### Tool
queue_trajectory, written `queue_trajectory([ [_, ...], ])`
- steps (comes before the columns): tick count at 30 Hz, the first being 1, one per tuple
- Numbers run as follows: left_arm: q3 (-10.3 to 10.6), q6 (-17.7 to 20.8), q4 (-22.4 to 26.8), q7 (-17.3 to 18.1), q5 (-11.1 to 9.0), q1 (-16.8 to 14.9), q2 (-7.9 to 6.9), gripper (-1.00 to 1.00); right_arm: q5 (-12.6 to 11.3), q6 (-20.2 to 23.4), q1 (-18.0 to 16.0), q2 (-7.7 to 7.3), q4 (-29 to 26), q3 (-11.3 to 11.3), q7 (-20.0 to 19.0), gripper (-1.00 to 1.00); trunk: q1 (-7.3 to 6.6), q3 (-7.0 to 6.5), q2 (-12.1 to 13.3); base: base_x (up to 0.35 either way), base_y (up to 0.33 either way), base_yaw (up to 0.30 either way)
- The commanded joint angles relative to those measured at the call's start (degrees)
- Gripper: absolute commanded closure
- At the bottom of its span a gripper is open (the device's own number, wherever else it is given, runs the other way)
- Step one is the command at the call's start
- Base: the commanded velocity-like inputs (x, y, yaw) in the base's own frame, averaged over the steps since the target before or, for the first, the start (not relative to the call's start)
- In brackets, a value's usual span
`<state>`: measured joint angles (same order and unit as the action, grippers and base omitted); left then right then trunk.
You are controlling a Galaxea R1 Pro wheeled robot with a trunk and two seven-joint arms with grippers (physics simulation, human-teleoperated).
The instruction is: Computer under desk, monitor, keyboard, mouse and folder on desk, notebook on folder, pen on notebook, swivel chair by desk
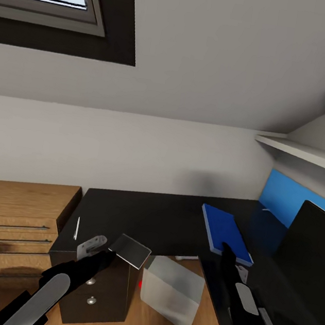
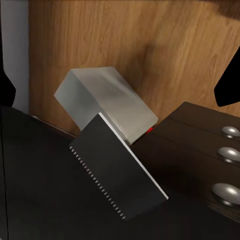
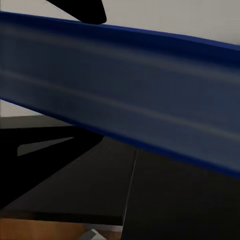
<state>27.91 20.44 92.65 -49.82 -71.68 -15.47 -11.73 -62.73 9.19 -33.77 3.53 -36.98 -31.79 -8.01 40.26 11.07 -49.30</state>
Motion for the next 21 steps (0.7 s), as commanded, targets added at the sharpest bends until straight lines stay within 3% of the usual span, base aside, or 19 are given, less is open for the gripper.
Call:
queue_trajectory([
  [1,0.08,0.13,0.07,-0.37,-0.25,-0.07,-0.03,-1.0,-0.47,0.51,-0.07,0.15,-0.06,-0.4,-0.2,1.0,0.24,0.27,-0.49,0.0,0.0,0.0],
  [10,0.25,0.13,0.07,-0.37,-0.3,-0.08,0.12,-1.0,-0.23,0.0,-0.07,1.15,-0.03,-0.14,-0.19,1.0,2.21,1.89,-4.1,0.0,0.0,0.0],
  [13,0.28,0.13,0.07,-0.37,-0.3,-0.07,0.17,-1.0,0.02,-0.54,-0.07,1.4,-0.02,1.03,-0.12,1.0,2.87,2.43,-5.3,0.0,0.0,0.0],
  [15,0.34,0.13,0.07,-0.37,-0.3,-0.08,0.2,-1.0,0.18,-1.8,-0.07,1.5,-0.02,3.78,-0.02,1.0,3.31,2.79,-6.1,0.0,0.0,0.0],
  [18,0.34,0.13,0.07,-0.37,-0.3,-0.07,0.22,-1.0,0.36,-5.7,-0.07,1.4,-0.02,10.28,0.17,1.0,3.97,3.32,-7.31,0.0,0.0,0.0],
  [21,0.31,0.13,0.07,-0.37,-0.3,-0.08,0.22,-1.0,0.4,-7.05,-0.07,1.29,-0.02,13.56,0.25,1.0,4.63,3.86,-8.51,0.0,0.0,0.0],
])
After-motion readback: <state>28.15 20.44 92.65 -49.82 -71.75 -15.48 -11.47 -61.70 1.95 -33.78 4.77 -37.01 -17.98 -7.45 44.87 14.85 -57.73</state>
